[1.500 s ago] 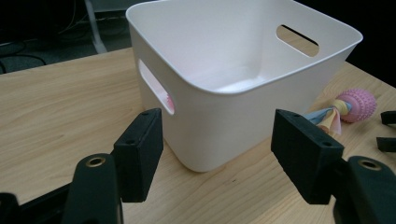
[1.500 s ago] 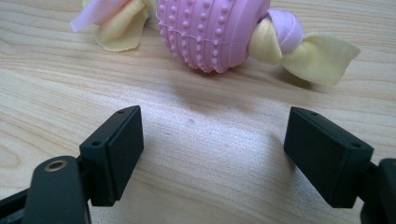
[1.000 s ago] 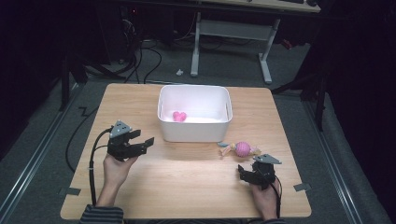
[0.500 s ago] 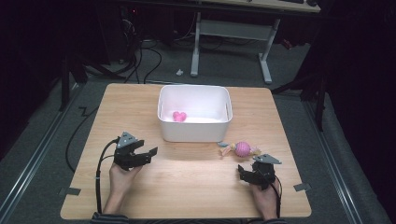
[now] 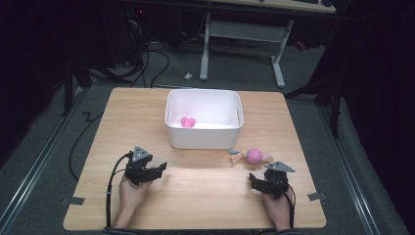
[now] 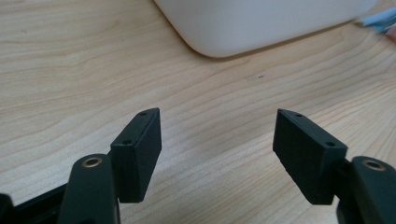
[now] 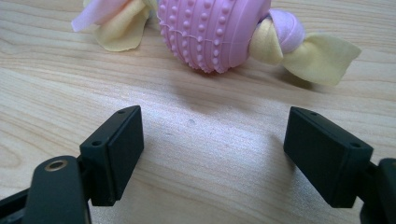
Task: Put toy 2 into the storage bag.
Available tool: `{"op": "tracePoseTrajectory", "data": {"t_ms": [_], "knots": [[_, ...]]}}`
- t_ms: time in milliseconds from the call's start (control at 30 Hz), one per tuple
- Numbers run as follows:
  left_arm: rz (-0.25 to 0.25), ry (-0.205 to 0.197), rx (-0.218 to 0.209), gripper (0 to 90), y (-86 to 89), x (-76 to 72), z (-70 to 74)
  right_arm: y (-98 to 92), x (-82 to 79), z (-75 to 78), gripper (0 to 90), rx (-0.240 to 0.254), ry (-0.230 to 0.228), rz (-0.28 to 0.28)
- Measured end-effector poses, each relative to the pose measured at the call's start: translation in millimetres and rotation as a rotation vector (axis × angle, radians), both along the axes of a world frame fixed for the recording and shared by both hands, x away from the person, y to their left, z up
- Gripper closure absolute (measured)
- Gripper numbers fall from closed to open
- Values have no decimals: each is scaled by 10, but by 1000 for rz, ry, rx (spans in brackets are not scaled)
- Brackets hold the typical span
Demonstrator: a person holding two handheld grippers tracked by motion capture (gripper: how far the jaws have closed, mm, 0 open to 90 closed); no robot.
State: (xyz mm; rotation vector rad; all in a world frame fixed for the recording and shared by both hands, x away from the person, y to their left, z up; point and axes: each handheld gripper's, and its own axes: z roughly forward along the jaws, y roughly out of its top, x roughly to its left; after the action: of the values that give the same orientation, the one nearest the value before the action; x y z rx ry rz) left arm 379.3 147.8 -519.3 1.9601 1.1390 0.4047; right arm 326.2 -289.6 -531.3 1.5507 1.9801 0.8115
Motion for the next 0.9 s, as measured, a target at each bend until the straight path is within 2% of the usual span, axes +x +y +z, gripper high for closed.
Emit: {"op": "tracePoseTrajectory", "data": {"t_ms": [67, 200, 467, 600, 667, 733, 833, 900], "knots": [[7, -12, 35, 329, -32, 2, -43, -1, 1, 0, 201, 0, -1, 2], [9, -5, 51, 328, -61, 6, -80, -1, 1, 0, 200, 1, 0, 3], [12, -7, 124, 323, -122, 16, -153, -1, 1, 1, 194, 7, 5, 6], [20, -9, 126, 314, -121, 14, -160, 1, 3, 1, 177, 7, 9, 12], [20, -21, 140, 297, -128, 14, -161, -10, 5, 1, 170, 4, 10, 38], [26, -1, 127, 285, -110, 33, -163, -24, 1, 1, 169, 0, 12, 61], [33, 0, 129, 258, -111, 35, -165, -31, -15, 22, 202, -1, 26, 85], [34, 0, 129, 255, -112, 35, -165, -30, -37, 41, 217, -8, 14, 97]]}}
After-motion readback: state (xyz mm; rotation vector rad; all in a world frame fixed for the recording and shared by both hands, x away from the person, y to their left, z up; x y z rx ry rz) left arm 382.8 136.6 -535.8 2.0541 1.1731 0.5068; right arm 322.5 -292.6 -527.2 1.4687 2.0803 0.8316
